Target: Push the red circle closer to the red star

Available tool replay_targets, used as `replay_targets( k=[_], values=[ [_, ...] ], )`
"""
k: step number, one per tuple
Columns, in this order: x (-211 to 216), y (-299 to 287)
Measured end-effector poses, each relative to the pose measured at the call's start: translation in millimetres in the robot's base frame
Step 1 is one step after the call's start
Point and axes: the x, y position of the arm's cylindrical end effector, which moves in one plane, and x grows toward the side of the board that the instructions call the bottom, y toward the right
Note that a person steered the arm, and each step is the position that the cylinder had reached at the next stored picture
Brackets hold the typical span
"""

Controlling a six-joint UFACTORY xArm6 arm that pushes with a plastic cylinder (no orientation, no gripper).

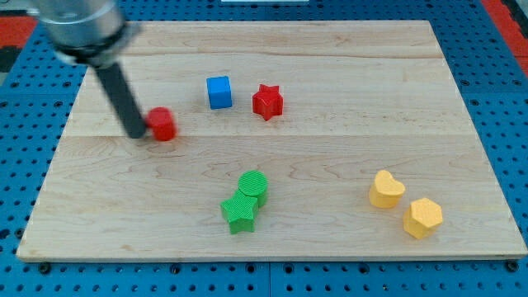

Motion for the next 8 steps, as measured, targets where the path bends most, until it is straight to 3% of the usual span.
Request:
replay_targets(
  k=[2,3,4,6,8],
  values=[
    [-2,111],
    [-14,79],
    [-53,82],
    [-143,32],
    [-86,117]
  ],
)
